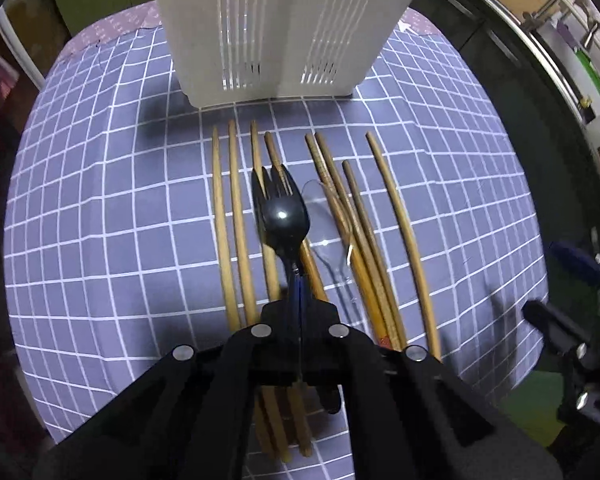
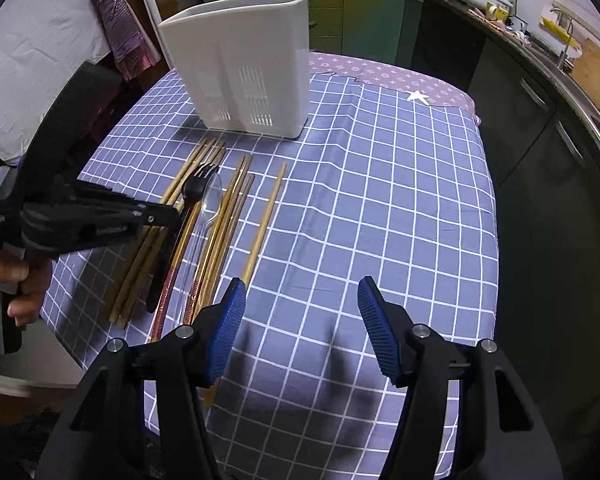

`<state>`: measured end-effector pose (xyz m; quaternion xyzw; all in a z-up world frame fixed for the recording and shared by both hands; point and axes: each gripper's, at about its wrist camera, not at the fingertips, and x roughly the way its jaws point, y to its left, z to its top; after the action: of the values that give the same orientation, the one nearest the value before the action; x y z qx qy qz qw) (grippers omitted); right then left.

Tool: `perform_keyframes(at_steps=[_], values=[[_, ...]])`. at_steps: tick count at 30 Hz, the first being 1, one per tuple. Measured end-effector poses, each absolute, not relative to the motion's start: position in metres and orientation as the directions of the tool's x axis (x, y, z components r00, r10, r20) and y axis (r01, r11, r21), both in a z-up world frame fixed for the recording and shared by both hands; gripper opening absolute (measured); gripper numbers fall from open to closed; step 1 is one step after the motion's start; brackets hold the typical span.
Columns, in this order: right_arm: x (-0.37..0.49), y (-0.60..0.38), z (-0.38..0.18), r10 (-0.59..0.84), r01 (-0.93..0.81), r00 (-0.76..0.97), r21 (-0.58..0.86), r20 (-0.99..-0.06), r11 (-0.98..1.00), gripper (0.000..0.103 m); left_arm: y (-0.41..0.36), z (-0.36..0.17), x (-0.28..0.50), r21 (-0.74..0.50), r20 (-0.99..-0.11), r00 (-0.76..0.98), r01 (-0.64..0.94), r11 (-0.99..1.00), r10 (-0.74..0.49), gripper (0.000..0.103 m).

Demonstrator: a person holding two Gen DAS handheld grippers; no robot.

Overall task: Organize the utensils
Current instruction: 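Lower the left tool onto the black fork and close its fingers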

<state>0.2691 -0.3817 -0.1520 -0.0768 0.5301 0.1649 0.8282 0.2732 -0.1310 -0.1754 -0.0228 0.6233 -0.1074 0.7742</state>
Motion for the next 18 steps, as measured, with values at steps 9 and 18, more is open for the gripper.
perform_keyframes(at_steps=[9, 18], values=[[0.269, -0.387, -0.156, 0.194, -0.351, 0.374, 0.055, -0.907, 0.935, 0.059, -0.134, -0.181, 0.281, -0.164, -0.969, 0.169, 0.123, 0.979, -0.183, 0.012], [0.270, -0.392, -0.161, 0.199, -0.347, 0.367, 0.064, -0.909, 0.936, 0.059, -0.134, -0.187, 0.288, -0.122, -0.976, 0.168, 0.111, 0.986, -0.139, 0.012]])
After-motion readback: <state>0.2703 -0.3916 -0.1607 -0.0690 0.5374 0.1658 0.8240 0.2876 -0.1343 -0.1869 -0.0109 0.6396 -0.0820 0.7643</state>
